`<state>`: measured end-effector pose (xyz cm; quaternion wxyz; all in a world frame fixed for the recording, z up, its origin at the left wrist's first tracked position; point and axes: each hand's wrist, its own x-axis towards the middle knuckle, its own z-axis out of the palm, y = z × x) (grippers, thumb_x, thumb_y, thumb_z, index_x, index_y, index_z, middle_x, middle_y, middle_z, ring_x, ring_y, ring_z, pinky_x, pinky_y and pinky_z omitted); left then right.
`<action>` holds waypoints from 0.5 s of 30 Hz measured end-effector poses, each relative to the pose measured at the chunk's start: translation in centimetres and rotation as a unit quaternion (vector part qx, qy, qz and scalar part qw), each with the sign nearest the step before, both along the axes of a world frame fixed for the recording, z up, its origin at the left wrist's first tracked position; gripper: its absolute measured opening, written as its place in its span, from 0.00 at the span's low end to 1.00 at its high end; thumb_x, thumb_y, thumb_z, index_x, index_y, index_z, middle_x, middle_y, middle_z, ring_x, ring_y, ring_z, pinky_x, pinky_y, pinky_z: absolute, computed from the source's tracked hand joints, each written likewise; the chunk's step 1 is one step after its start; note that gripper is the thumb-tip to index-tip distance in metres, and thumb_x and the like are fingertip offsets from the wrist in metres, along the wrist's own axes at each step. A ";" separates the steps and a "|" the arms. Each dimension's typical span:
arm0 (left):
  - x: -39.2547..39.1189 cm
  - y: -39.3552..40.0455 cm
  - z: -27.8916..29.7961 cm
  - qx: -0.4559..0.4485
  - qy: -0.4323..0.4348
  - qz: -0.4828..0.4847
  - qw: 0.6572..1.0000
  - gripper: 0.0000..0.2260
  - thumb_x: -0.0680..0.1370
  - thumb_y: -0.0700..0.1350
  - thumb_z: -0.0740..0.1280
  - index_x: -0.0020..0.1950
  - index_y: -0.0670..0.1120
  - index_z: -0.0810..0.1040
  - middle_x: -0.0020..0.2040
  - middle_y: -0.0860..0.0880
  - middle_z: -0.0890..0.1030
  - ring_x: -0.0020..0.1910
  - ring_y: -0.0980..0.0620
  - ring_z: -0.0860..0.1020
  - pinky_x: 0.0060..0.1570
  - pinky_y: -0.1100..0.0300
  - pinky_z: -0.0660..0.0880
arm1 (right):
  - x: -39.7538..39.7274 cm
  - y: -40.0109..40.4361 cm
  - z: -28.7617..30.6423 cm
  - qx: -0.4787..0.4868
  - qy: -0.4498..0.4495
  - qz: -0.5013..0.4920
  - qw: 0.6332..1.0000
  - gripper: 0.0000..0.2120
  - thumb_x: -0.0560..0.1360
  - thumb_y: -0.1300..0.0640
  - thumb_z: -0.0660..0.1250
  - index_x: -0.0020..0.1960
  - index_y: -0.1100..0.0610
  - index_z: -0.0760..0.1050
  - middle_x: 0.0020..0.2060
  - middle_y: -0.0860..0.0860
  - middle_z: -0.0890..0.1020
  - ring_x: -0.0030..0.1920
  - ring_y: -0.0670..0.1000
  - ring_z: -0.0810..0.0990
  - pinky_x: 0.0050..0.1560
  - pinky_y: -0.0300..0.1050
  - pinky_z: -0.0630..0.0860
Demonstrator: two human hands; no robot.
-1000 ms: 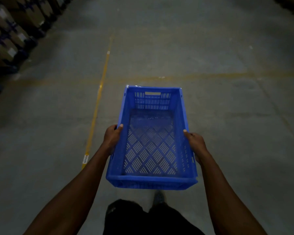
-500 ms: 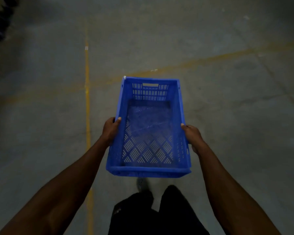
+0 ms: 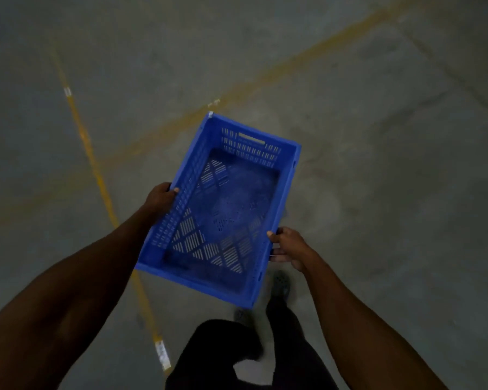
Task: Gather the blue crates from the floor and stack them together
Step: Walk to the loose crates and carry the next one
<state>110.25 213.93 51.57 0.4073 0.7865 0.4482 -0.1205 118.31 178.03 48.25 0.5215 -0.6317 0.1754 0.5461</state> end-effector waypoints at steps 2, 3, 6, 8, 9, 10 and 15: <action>1.5 1.7 -1.9 -0.009 0.008 -0.009 1.000 0.14 0.81 0.51 0.64 0.58 0.41 0.79 0.53 0.35 0.83 0.49 0.35 0.83 0.52 0.34 0.79 | -0.1 1.2 -1.5 0.002 0.015 -0.031 0.999 0.13 0.78 0.55 0.68 0.60 0.59 0.74 0.54 0.58 0.83 0.48 0.58 0.85 0.37 0.49 0.83; 2.1 2.4 -2.6 -0.016 0.009 -0.011 1.000 0.14 0.81 0.50 0.64 0.58 0.41 0.79 0.53 0.34 0.83 0.49 0.35 0.83 0.53 0.34 0.79 | -0.1 1.9 -2.1 0.002 0.018 -0.047 0.999 0.13 0.78 0.55 0.69 0.60 0.59 0.74 0.55 0.58 0.83 0.49 0.58 0.85 0.38 0.50 0.83; 3.8 4.1 -4.2 -0.044 0.022 -0.029 0.998 0.11 0.83 0.45 0.64 0.58 0.39 0.79 0.54 0.31 0.82 0.47 0.37 0.82 0.53 0.33 0.78 | -0.3 3.8 -3.3 -0.017 0.014 -0.077 0.997 0.12 0.78 0.54 0.68 0.59 0.58 0.73 0.54 0.57 0.83 0.49 0.56 0.84 0.35 0.47 0.82; 4.9 5.6 -5.6 -0.062 0.023 -0.035 0.997 0.09 0.83 0.43 0.64 0.58 0.39 0.79 0.54 0.29 0.81 0.46 0.38 0.81 0.53 0.31 0.78 | -0.5 5.4 -4.3 -0.025 0.011 -0.099 0.995 0.13 0.79 0.54 0.68 0.60 0.58 0.73 0.54 0.56 0.83 0.49 0.55 0.84 0.37 0.47 0.83; 5.4 6.6 -6.5 -0.068 0.022 -0.040 0.997 0.08 0.83 0.42 0.63 0.57 0.40 0.79 0.54 0.30 0.81 0.46 0.39 0.80 0.53 0.31 0.78 | -0.6 6.4 -4.9 -0.028 0.010 -0.113 0.993 0.13 0.79 0.54 0.68 0.60 0.58 0.73 0.54 0.56 0.83 0.49 0.55 0.84 0.38 0.47 0.83; 6.0 7.7 -7.6 -0.067 0.027 -0.051 0.996 0.07 0.83 0.42 0.63 0.57 0.41 0.78 0.54 0.31 0.82 0.46 0.39 0.81 0.54 0.31 0.78 | -0.9 7.4 -5.6 -0.032 0.010 -0.127 0.991 0.13 0.79 0.54 0.68 0.60 0.59 0.73 0.54 0.56 0.83 0.49 0.55 0.84 0.39 0.48 0.83; 8.2 14.4 -14.7 -0.060 0.060 -0.098 0.992 0.10 0.83 0.44 0.63 0.60 0.42 0.79 0.54 0.35 0.83 0.51 0.33 0.83 0.54 0.32 0.78 | -2.8 13.8 -10.8 -0.052 0.012 -0.196 0.979 0.11 0.78 0.54 0.68 0.58 0.57 0.74 0.52 0.56 0.83 0.45 0.53 0.84 0.32 0.43 0.80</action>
